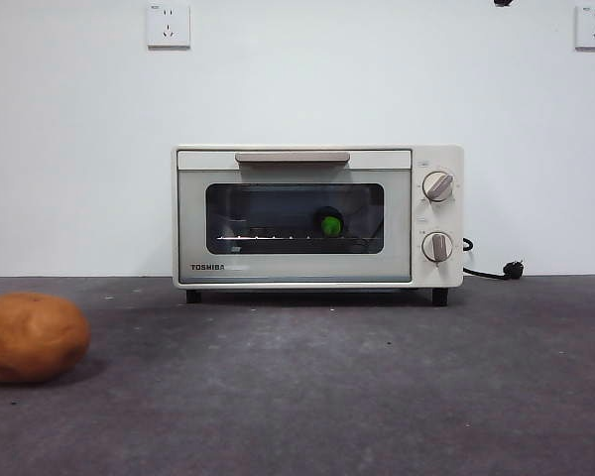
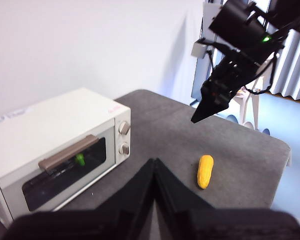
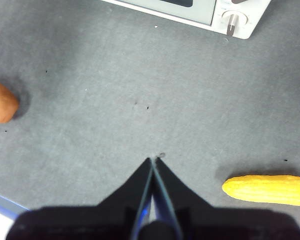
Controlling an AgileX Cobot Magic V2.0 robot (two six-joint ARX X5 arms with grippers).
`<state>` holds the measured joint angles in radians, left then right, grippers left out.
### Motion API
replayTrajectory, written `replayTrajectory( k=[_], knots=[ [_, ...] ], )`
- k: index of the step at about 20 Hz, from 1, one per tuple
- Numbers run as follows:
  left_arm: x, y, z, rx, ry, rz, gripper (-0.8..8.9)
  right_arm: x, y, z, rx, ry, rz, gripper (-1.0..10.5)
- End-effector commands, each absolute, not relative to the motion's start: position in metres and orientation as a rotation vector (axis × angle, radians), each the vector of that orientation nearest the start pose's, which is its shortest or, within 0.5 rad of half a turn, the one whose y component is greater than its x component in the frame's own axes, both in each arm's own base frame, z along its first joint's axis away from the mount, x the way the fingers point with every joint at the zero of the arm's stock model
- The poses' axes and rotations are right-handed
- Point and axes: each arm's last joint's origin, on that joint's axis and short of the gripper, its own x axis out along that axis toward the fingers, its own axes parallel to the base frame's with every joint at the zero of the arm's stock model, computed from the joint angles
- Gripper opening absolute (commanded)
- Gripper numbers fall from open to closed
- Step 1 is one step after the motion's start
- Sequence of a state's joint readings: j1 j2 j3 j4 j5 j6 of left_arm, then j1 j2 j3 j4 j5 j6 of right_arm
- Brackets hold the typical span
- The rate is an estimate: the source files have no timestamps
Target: Take the eggplant from the table,put the eggplant in the oven
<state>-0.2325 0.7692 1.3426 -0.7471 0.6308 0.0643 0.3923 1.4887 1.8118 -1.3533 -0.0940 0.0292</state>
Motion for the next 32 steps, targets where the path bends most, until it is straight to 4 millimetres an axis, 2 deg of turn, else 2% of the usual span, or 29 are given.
replayTrajectory(
  k=[1, 3, 6, 10, 12, 17, 21, 27, 32],
  knots=[
    [0.076, -0.036, 0.454, 0.047, 0.112, -0.872, -0.04, 0.241, 0.103, 0.416, -0.138, 1.062, 0.425, 0.0],
    [0.067, -0.034, 0.448, 0.05, 0.097, -0.871, -0.04, 0.241, 0.103, 0.416, -0.139, 1.062, 0.425, 0.0],
    [0.062, -0.032, 0.423, 0.064, 0.05, -0.858, -0.04, 0.241, 0.102, 0.416, -0.142, 1.061, 0.418, 0.0],
    [0.066, -0.031, 0.369, 0.108, -0.107, -0.83, -0.04, 0.241, 0.102, 0.416, -0.142, 1.061, 0.418, 0.0],
    [0.069, -0.031, 0.338, 0.114, -0.131, -0.814, -0.04, 0.241, 0.102, 0.416, -0.142, 1.061, 0.418, 0.0],
    [0.075, -0.028, 0.261, 0.094, -0.041, -0.685, -0.04, 0.241, 0.102, 0.416, -0.142, 1.061, 0.418, 0.0],
    [0.08, -0.024, 0.216, 0.06, 0.032, -0.507, -0.04, 0.241, 0.102, 0.416, -0.142, 1.061, 0.418, 0.0],
    [0.091, -0.018, 0.166, -0.004, 0.141, -0.315, -0.04, 0.241, 0.102, 0.416, -0.142, 1.061, 0.418, 0.0],
    [0.093, -0.016, 0.151, -0.006, 0.183, -0.297, -0.04, 0.241, 0.102, 0.416, -0.142, 1.061, 0.418, 0.0]
  ],
)
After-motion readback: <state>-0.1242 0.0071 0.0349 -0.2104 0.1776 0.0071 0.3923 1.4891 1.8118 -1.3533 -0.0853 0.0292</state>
